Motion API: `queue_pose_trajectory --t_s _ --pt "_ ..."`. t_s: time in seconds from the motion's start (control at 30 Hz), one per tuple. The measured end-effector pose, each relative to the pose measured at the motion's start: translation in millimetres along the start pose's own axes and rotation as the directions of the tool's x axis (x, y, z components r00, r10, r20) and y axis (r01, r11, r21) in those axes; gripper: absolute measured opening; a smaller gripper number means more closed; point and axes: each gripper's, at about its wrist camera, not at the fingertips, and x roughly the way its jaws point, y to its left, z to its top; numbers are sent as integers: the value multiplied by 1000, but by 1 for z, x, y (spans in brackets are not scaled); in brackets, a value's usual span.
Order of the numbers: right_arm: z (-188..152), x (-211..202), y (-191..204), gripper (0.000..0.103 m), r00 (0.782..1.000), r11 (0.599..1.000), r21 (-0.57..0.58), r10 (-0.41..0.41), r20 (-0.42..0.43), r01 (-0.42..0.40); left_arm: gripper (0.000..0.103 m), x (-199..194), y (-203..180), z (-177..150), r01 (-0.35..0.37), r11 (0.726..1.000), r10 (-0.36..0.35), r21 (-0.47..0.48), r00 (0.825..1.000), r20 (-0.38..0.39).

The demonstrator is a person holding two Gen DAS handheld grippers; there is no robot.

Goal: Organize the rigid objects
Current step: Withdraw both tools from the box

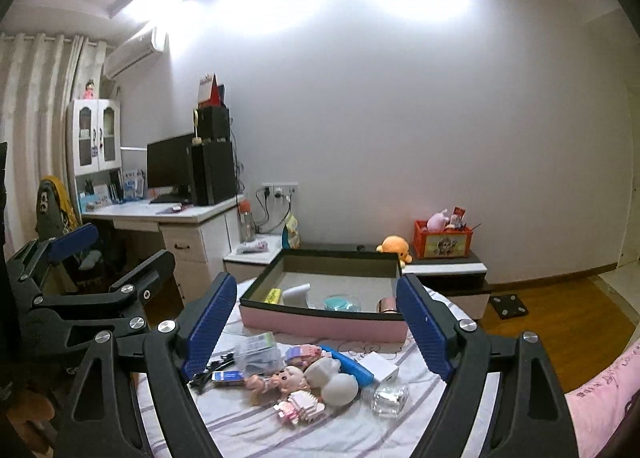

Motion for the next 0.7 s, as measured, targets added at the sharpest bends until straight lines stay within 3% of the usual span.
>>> queue_pose_trajectory --t_s 0.23,0.7 --pt "1 -33 3 84 1000 1000 10 2 25 -2 103 -35 -3 3 -9 1000 9 -11 999 40" --pt "-4 -50 5 84 999 1000 6 -24 35 24 103 -43 -7 -1 -7 1000 8 -10 999 41"
